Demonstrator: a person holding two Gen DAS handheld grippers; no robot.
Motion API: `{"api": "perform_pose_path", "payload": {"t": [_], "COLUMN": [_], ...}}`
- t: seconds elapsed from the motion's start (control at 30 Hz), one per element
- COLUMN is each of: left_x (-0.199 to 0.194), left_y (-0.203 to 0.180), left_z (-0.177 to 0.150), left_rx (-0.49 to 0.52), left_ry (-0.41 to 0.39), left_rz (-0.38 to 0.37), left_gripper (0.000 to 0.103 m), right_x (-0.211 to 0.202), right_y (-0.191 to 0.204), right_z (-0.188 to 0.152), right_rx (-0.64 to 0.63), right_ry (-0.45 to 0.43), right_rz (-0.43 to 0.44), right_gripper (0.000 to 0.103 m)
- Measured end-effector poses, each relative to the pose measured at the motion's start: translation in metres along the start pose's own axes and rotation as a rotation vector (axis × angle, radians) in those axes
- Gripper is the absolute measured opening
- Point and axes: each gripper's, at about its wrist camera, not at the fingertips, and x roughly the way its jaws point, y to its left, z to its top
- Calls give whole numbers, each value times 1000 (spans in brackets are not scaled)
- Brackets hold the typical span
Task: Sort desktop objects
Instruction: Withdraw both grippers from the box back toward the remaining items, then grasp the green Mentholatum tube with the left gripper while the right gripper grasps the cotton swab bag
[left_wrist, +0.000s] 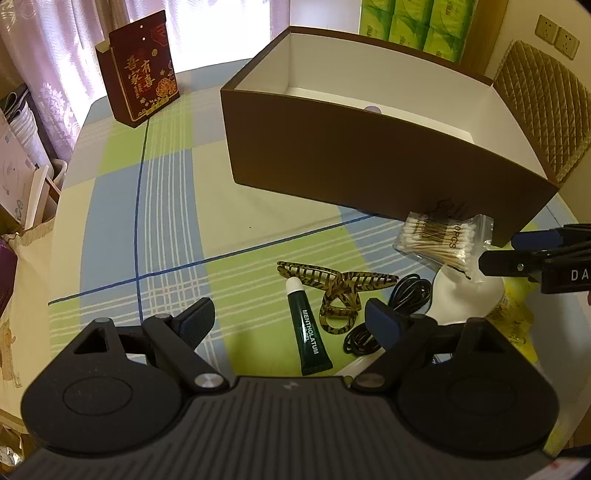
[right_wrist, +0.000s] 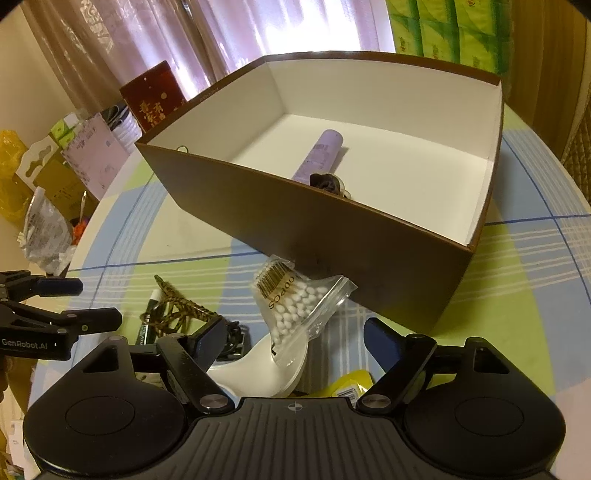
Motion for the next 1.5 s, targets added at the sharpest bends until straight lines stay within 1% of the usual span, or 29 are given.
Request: {"api": "perform_pose_path", "payload": {"t": [0.13, 0.47, 0.57, 0.63, 0.7, 0.8, 0.9, 1.03, 1.13, 1.2, 1.27, 1.33, 1.4, 1.47, 1.5], "left_x": [6, 18, 20, 21, 22, 24, 26, 30, 34, 36, 41, 45, 48, 51, 53], "left_y": [-1, 1, 2, 3, 4, 5, 5, 8, 9, 8, 7, 7, 9, 10, 10], "left_z": [1, -3, -5, -6, -7, -9, -11, -15, -16, -16, -15, -14, -12, -9, -8], "left_rx": [8, 7, 6, 6, 5, 10, 21, 28, 25, 29, 36, 39, 34, 28, 29], "left_ry": [5, 27, 34, 37, 40, 44, 47, 56, 62, 63, 62, 63, 57, 53, 52], "left_rz": [3, 2, 5, 6, 9, 17, 30, 44, 36, 32, 30, 29, 23, 10, 6], "left_gripper": [86, 86, 85, 85, 85, 85, 84, 78, 73, 72, 66, 62, 61, 53, 51], "right_x": [8, 38, 44, 46, 48, 47, 42, 34, 28, 24, 20, 17, 14, 13, 13], "right_y": [0, -1, -1, -1, 0, 0, 2, 8, 13, 16, 18, 19, 20, 19, 19], "right_z": [-1, -3, -2, -2, -2, -2, -3, -3, -2, -3, -4, -5, -6, -7, -7], "right_rx": [-3, 48, 53, 52, 48, 36, 20, -11, -32, -51, -68, -83, -89, -86, -83], "right_ry": [1, 15, 15, 11, 9, 6, -7, -26, -40, -49, -55, -56, -57, -54, -52], "right_rz": [-5, 27, 27, 27, 28, 31, 33, 36, 31, 27, 23, 17, 8, 5, 4], "right_gripper": [76, 53, 49, 43, 30, 19, 16, 13, 12, 12, 12, 12, 12, 12, 12]}}
